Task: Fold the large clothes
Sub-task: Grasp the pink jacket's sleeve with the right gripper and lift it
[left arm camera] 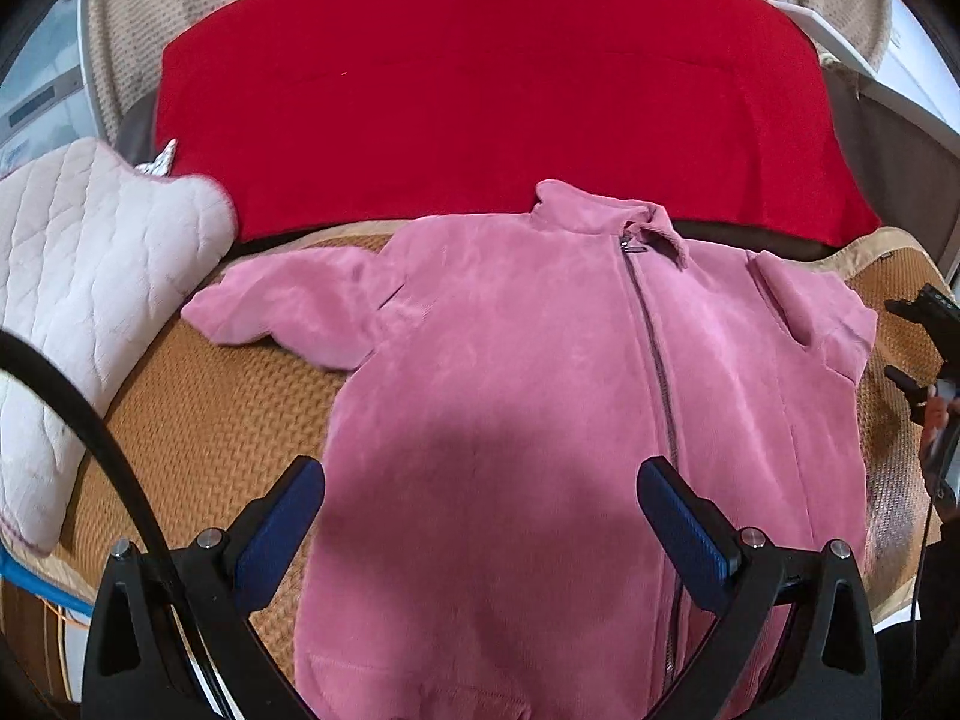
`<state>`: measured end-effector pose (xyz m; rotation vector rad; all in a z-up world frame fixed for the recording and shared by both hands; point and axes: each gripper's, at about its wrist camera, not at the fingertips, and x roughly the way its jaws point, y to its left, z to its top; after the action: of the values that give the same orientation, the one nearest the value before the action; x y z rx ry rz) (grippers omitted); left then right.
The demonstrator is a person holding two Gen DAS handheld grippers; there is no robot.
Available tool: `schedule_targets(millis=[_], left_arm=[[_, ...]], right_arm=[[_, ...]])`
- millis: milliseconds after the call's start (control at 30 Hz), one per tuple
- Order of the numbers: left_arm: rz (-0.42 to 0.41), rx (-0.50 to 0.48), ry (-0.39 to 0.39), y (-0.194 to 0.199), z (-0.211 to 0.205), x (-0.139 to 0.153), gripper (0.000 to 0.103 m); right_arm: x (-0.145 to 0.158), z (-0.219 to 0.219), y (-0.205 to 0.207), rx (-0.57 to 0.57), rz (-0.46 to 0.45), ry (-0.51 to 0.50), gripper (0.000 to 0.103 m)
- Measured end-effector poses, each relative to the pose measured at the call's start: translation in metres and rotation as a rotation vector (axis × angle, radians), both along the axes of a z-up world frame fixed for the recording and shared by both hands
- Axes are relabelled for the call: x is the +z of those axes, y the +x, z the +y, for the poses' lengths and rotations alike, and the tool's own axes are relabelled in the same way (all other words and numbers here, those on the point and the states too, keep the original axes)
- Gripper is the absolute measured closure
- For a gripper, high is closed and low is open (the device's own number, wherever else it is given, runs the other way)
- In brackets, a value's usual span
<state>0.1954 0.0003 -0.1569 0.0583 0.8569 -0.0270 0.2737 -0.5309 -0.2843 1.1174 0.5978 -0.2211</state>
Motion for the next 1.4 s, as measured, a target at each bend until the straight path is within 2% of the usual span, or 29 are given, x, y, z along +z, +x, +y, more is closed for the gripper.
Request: schedule_targets(millis=[133, 267, 300, 333, 433, 633, 767, 1000, 1100, 1167, 1300, 1333, 1400], left_arm=[[-0.001, -0.029, 0.006, 0.004, -0.013, 0.002, 0.000], [-0.003, -0.053, 0.023, 0.006, -0.022, 0.003, 0.000], [-0.004, -0.055, 0.026, 0.007, -0.023, 0.003, 0.000], [-0.005, -0.055, 0.026, 0.007, -0.023, 0.003, 0.000], [-0.010, -0.046, 0.022, 0.008, -0.020, 0.005, 0.000], [-0.017, -0.022, 0.017, 0.008, -0.011, 0.007, 0.000], [-0.020, -0.008, 0.006, 0.006, -0.005, 0.009, 0.000], [-0.016, -0.022, 0.005, 0.011, -0.012, 0.011, 0.000], [-0.041, -0.051, 0.033, 0.018, -0.022, 0.020, 0.000], [-0.060, -0.080, 0.036, 0.026, -0.031, 0.031, 0.000], [-0.074, -0.152, 0.029, 0.040, -0.056, 0.044, 0.000], [-0.072, -0.177, 0.024, 0.043, -0.066, 0.046, 0.000], [-0.072, -0.229, 0.028, 0.048, -0.090, 0.049, 0.000]], right_arm=[[-0.004, 0.006, 0.021, 0.027, 0.033, 0.007, 0.030], [-0.007, 0.009, 0.038, 0.029, 0.050, -0.012, 0.044], [-0.008, 0.011, 0.042, 0.031, 0.052, -0.020, 0.051], [-0.011, 0.013, 0.048, 0.044, 0.063, -0.022, 0.066], [-0.021, 0.015, 0.059, 0.064, 0.043, 0.006, 0.080], [-0.014, 0.040, 0.073, 0.179, -0.034, 0.014, 0.090], [-0.001, 0.078, 0.073, 0.292, -0.073, 0.010, 0.091], [0.003, 0.130, 0.072, 0.457, -0.112, 0.040, 0.090], [-0.005, 0.149, 0.070, 0.536, -0.125, 0.136, 0.091], [-0.012, 0.164, 0.068, 0.588, -0.097, 0.166, 0.091], [-0.005, 0.142, 0.061, 0.551, -0.104, 0.207, 0.086], [-0.005, 0.127, 0.058, 0.518, -0.109, 0.236, 0.080], [-0.013, 0.098, 0.049, 0.453, -0.119, 0.315, 0.044]])
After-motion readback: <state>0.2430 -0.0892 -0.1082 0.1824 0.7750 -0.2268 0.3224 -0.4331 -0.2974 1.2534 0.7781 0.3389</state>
